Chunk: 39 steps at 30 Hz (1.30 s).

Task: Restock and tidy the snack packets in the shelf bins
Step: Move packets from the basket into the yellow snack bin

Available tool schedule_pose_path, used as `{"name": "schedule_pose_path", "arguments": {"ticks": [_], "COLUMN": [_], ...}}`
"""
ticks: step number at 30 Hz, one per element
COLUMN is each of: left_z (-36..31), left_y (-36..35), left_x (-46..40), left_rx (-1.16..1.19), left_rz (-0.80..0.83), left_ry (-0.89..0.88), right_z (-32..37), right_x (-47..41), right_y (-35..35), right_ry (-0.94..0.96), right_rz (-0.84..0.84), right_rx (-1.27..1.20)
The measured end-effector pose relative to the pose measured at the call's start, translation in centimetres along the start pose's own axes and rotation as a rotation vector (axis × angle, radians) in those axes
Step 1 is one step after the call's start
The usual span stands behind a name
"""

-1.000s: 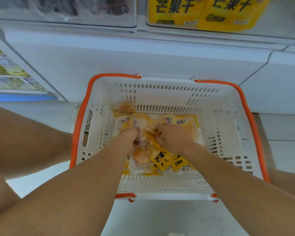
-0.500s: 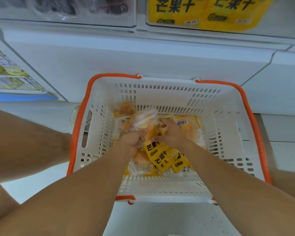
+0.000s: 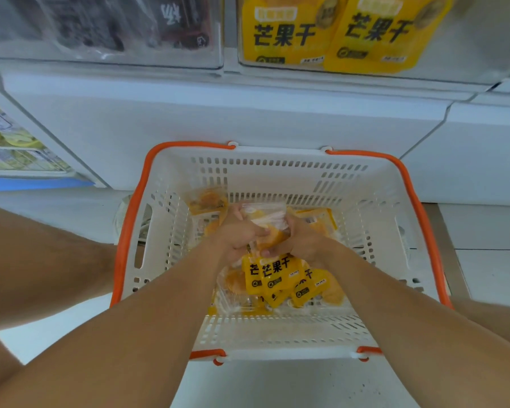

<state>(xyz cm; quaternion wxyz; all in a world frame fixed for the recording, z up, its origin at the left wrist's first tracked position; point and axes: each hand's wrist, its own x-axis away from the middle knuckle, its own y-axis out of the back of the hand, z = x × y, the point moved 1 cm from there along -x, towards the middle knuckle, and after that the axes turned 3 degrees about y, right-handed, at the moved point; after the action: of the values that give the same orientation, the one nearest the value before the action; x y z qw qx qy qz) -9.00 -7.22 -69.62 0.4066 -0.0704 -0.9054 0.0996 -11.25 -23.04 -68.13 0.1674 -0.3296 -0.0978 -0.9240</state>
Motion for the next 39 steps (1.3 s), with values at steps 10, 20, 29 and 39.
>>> {"name": "schedule_pose_path", "arguments": {"ticks": [10, 20, 29, 39], "left_z": [-9.2, -16.6, -23.8, -25.0], "left_y": [-10.5, -16.2, -17.9, -16.5], "left_x": [8.3, 16.4, 20.8, 18.9], "left_rx": [-0.735, -0.821, -0.93, -1.169], "left_rz": [0.229, 0.161, 0.178, 0.101], "left_ry": [-0.532, -0.932, -1.121, -1.024], "right_z": [8.7, 20.8, 28.4, 28.8], "right_x": [10.3, 27.0, 27.9, 25.6], "right_y": [6.6, 15.9, 14.3, 14.9], "right_ry": [0.287, 0.486, 0.674, 0.799], "right_rz": [-0.279, -0.403, -0.531, -0.33], "right_rx": [-0.617, 0.239, 1.178, 0.844]}}
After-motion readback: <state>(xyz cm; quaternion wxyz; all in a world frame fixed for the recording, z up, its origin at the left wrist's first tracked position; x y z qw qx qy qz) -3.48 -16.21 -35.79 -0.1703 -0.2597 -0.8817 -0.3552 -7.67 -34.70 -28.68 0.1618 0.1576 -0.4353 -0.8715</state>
